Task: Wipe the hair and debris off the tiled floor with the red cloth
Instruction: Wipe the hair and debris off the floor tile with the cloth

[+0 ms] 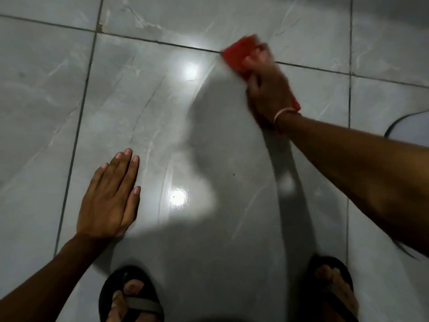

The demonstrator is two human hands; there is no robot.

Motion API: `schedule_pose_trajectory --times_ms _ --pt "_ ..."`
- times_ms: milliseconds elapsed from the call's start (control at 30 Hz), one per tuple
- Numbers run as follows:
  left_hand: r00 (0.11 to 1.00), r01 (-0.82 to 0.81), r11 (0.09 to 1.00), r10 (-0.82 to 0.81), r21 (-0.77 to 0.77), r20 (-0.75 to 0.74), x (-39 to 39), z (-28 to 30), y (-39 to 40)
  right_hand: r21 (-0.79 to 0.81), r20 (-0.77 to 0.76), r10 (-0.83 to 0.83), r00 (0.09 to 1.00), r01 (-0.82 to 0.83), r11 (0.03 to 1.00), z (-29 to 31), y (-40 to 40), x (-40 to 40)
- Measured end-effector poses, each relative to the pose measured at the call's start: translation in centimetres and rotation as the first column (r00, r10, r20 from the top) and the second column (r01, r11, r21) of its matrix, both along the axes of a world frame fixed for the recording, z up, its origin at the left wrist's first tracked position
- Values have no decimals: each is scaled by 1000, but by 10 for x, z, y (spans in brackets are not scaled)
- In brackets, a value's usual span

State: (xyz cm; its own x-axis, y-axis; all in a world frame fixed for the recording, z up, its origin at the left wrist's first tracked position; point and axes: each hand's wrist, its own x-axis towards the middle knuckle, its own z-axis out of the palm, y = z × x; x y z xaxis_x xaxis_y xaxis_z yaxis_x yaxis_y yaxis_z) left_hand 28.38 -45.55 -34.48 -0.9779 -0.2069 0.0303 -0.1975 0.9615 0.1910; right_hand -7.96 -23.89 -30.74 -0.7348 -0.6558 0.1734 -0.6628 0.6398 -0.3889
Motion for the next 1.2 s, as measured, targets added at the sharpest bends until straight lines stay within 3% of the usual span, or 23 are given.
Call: schedule_pose_trajectory --times_ms 33,100,167,233,267,333,367,433,500,533,600,667,700,767,833,933,967,1000,1033,1067,1100,1133,1200 --pt "1000 3 1000 -3 -1 6 -1 -1 -1 31 38 -231 972 230 973 1 -7 -17" --pt "1000 4 1000 -4 -1 11 0 -1 -2 70 60 -309 949 305 950 4 -15 -13" --pt "1000 8 1000 -8 -2 -1 0 -2 -2 43 56 -77 995 74 996 3 -3 34" --pt "1000 9 1000 -9 -6 -14 0 -1 -1 17 50 324 945 -326 945 -1 38 123" --pt "1000 10 1000 -10 -7 -19 0 -1 -1 4 117 542 832 -546 838 -1 65 177" --pt "1000 13 1000 -13 -8 -19 0 -2 -2 -39 278 856 435 -886 463 2 108 257" --pt "1000 11 1000 -11 -7 -16 1 -2 -2 -54 309 922 233 -964 261 -2 120 271" --pt "1000 2 1000 -2 -3 -14 0 -1 -1 -50 305 952 -16 -999 -1 -13 116 253" --pt "1000 3 1000 -3 -2 -11 -1 1 -1 15 246 969 31 -1000 28 -18 94 199" --pt "1000 6 1000 -6 -2 -7 -1 1 -1 61 203 963 176 -984 167 -15 82 163" --pt "1000 8 1000 -8 1 8 -1 1 -2 81 57 794 605 -796 600 -8 60 89" --pt "1000 -2 1000 2 3 8 0 0 -2 40 -14 252 968 -251 967 2 36 25" --pt "1000 -3 1000 3 3 6 0 0 -1 38 2 -107 994 107 994 4 24 5" --pt "1000 -2 1000 2 1 -4 -2 0 -1 70 44 -528 848 524 849 4 -3 -8" --pt "1000 -4 1000 4 -3 1 -1 0 -2 96 48 -528 848 522 847 1 -22 18" --pt "1000 2 1000 -2 -4 1 0 -1 -1 6 56 45 997 -46 999 -8 -6 110" --pt "1000 2 1000 -2 -6 1 0 -1 -1 -34 123 362 924 -360 932 -9 8 153" --pt "1000 3 1000 -3 -9 -3 0 -2 -2 -57 179 676 715 -678 733 -8 20 193" --pt "1000 2 1000 -2 -13 -8 1 -3 -2 -50 191 885 424 -896 440 -8 29 216" --pt "1000 2 1000 -2 -17 -13 1 -3 -2 -28 195 969 154 -986 163 -11 33 222" --pt "1000 5 1000 -5 -17 -16 2 -4 -2 -16 170 985 4 -1000 7 -14 30 213" --pt "1000 5 1000 -5 -12 -19 2 -4 -1 19 120 993 -20 -1000 -22 -16 21 191" --pt "1000 6 1000 -6 -6 -13 0 -4 -3 83 -5 970 243 -967 243 -17 2 134"
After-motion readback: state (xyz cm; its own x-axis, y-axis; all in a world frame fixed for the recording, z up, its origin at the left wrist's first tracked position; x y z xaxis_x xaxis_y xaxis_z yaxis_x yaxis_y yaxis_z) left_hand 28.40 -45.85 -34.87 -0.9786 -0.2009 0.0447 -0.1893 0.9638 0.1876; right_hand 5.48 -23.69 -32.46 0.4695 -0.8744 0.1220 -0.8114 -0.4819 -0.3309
